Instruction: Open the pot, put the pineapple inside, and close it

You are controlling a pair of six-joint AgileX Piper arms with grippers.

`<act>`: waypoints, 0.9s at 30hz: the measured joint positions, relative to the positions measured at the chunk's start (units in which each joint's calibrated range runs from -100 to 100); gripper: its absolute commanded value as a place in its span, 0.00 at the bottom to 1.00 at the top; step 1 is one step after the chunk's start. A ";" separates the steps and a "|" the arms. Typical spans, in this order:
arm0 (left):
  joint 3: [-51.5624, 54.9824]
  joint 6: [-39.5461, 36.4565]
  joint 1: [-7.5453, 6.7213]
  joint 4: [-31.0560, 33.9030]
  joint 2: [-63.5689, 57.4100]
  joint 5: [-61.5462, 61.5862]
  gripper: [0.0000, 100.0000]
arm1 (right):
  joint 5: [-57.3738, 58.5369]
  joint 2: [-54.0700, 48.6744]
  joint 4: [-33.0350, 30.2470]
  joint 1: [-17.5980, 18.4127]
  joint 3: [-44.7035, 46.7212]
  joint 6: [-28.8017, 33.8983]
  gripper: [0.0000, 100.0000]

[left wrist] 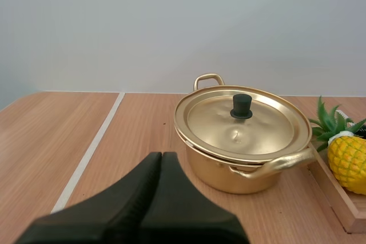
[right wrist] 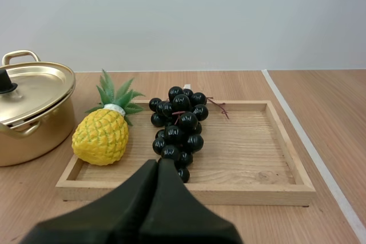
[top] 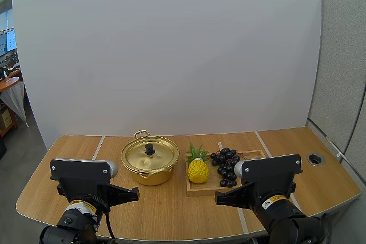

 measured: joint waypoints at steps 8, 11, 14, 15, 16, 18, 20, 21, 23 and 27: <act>0.00 0.00 0.00 0.00 0.00 0.00 0.00 | 0.18 0.00 -0.11 3.36 0.00 -0.08 0.00; 0.00 0.00 0.00 0.00 0.00 0.00 0.00 | 0.18 0.00 -0.11 3.36 0.00 -0.08 0.00; 0.00 0.00 0.00 0.00 0.00 0.00 0.00 | 0.18 0.00 -0.11 3.36 0.00 -0.08 0.00; 0.00 0.00 0.00 0.00 0.00 0.00 0.00 | 0.18 0.00 -0.90 3.36 0.00 -0.08 0.00; 0.00 0.00 0.00 0.00 0.00 0.00 0.00 | 0.18 0.00 -2.73 3.36 0.00 0.78 0.00; 0.00 0.00 0.00 0.00 0.00 0.00 0.00 | -0.01 0.00 -5.79 3.36 0.00 3.54 0.00; 0.00 0.00 0.00 0.00 0.00 0.00 0.00 | -0.40 0.00 -9.72 3.36 0.00 7.91 0.00; 0.00 0.00 0.00 0.00 0.00 0.00 0.00 | -0.54 0.00 -11.56 3.36 0.00 10.27 0.00; 0.00 0.00 0.00 0.00 0.00 0.00 0.00 | -0.54 0.00 -14.29 3.36 0.00 13.88 0.00; 0.00 0.00 0.00 0.00 0.00 0.00 0.00 | -0.54 0.00 -16.43 3.36 0.00 16.73 0.00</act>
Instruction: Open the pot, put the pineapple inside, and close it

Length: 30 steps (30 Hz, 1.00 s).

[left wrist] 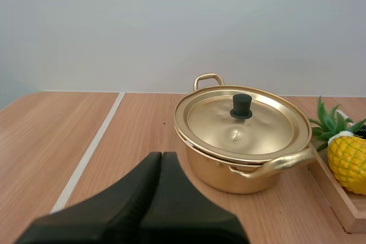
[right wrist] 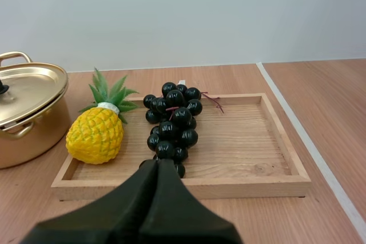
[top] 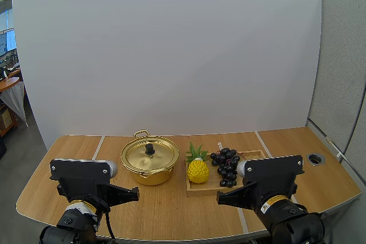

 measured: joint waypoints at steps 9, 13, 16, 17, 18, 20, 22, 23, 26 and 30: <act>0.00 0.00 0.00 0.00 0.00 0.00 0.00 | 0.00 0.00 -0.47 0.00 0.00 0.52 0.00; 0.00 0.00 0.00 0.00 0.00 0.00 0.00 | 0.00 0.00 -0.47 0.00 0.00 0.52 0.00; 0.00 0.00 0.00 0.00 0.00 0.00 0.00 | 0.00 0.00 -0.47 0.00 0.00 0.62 0.00; 0.00 0.00 0.00 0.00 0.00 0.00 0.00 | 0.00 0.00 -0.47 0.00 0.00 0.62 0.00; 0.00 0.00 0.00 0.00 0.00 0.00 0.00 | 0.00 0.00 -0.47 0.00 0.00 0.73 0.00; 0.00 0.00 0.00 0.00 0.00 0.00 0.00 | 0.00 0.00 -0.47 0.00 0.00 0.73 0.00; 0.00 0.00 0.00 0.00 0.00 0.00 0.00 | -0.20 0.00 -0.47 0.00 0.00 0.73 0.00; 0.00 0.00 0.00 0.00 0.00 0.00 0.00 | -0.20 0.00 -0.47 0.00 0.00 0.73 0.00; -0.11 0.00 0.00 0.00 0.00 0.00 0.00 | 1.88 0.00 -0.47 0.00 -1.40 0.73 0.00; -6.02 0.00 0.00 0.10 0.00 0.13 0.00 | 4.18 0.00 -0.49 0.00 -7.44 0.73 0.00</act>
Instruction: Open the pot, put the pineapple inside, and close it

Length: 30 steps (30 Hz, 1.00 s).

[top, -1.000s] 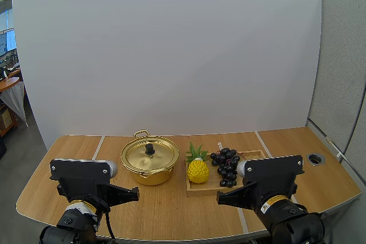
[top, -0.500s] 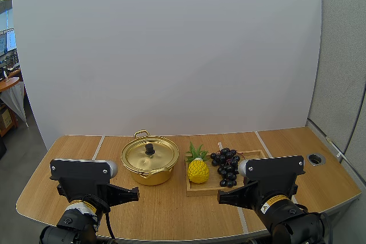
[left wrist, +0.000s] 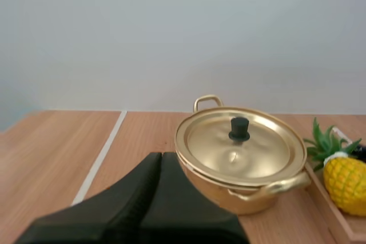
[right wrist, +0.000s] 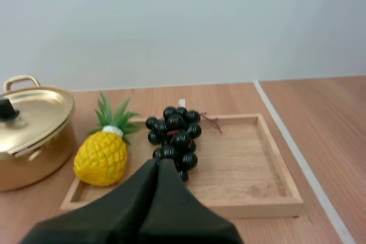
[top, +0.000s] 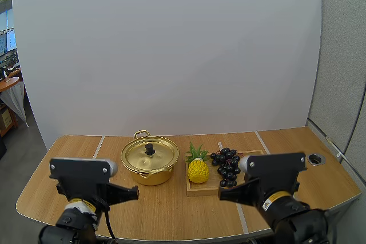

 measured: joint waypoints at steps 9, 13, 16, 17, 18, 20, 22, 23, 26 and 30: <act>-11.85 0.00 0.00 0.09 -0.15 0.36 0.00 | 4.21 -0.10 0.00 0.00 -10.74 -0.33 0.00; -18.29 0.00 0.00 0.09 -0.15 7.12 0.00 | 9.75 -0.12 0.73 0.00 -16.09 -0.33 0.00; -23.40 0.00 0.00 0.09 -0.28 17.39 0.00 | 17.40 -0.24 1.31 0.00 -20.94 -0.33 0.00; -24.19 0.00 0.00 0.09 -0.28 18.92 0.00 | 18.48 -0.24 1.43 0.00 -21.38 -0.33 0.00; -24.20 0.00 0.00 0.09 -0.28 19.48 0.00 | 20.03 -0.24 1.56 0.00 -21.69 -0.33 0.00; -24.88 0.00 0.00 0.09 -0.28 20.90 0.00 | 22.22 -0.24 2.59 0.00 -21.95 -0.33 0.00; -24.88 0.00 0.00 0.09 -0.28 21.56 0.00 | 22.39 -0.24 3.25 0.00 -21.95 -0.33 0.00; -24.88 0.00 0.00 0.09 -0.28 21.62 0.00 | 22.60 -0.24 3.62 0.00 -21.95 -0.33 0.00; -24.88 0.00 0.00 0.09 -0.28 21.83 0.00 | 23.08 -0.24 5.32 0.00 -21.95 -0.33 0.00; -24.99 0.00 0.00 0.09 4.52 22.40 0.00 | 24.29 3.07 9.51 0.06 -22.24 -1.55 0.00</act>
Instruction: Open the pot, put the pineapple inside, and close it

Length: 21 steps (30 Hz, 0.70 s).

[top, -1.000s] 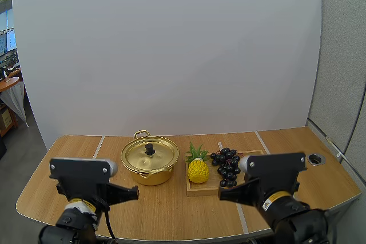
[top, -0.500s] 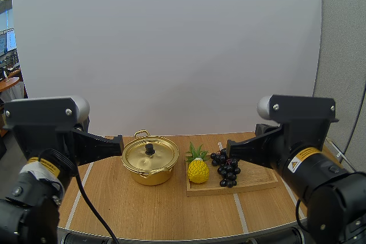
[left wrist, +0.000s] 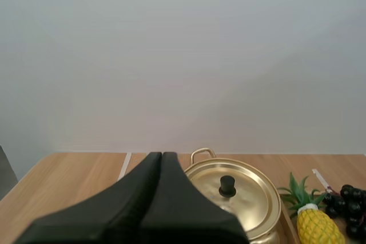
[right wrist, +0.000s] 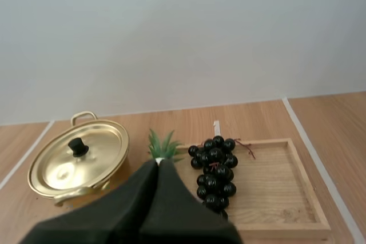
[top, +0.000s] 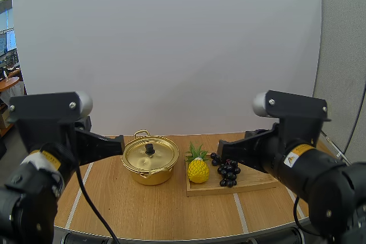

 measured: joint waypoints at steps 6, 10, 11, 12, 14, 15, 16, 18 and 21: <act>-1.89 0.00 0.00 0.00 11.90 0.45 0.00 | 0.55 12.27 0.73 0.00 0.00 -3.96 0.19; -4.27 0.00 0.00 0.00 17.73 0.45 0.01 | 0.55 17.91 0.73 0.00 0.00 -6.98 0.76; -4.79 0.00 0.00 0.00 18.90 0.45 0.04 | 0.55 19.10 0.73 0.00 0.00 -7.75 0.91; -5.07 0.31 0.00 0.00 19.50 0.45 0.09 | 0.55 20.62 0.73 0.00 0.00 -8.40 1.00; -6.68 1.05 0.00 0.00 22.61 0.45 0.20 | 0.55 22.37 0.73 0.00 0.00 -9.32 1.00; -7.15 1.26 0.00 0.00 23.58 0.45 0.28 | 0.55 22.69 0.73 0.00 0.00 -9.33 1.00; -7.90 1.43 0.00 0.00 25.37 0.60 0.34 | 0.55 22.75 0.73 0.00 0.00 -9.64 1.00; -8.62 1.51 0.00 0.00 26.94 0.60 0.52 | 0.55 23.27 0.73 0.00 0.00 -10.48 1.00; -9.32 4.31 0.00 0.13 30.69 1.08 0.83 | 0.55 23.35 0.73 0.00 0.00 -13.56 1.00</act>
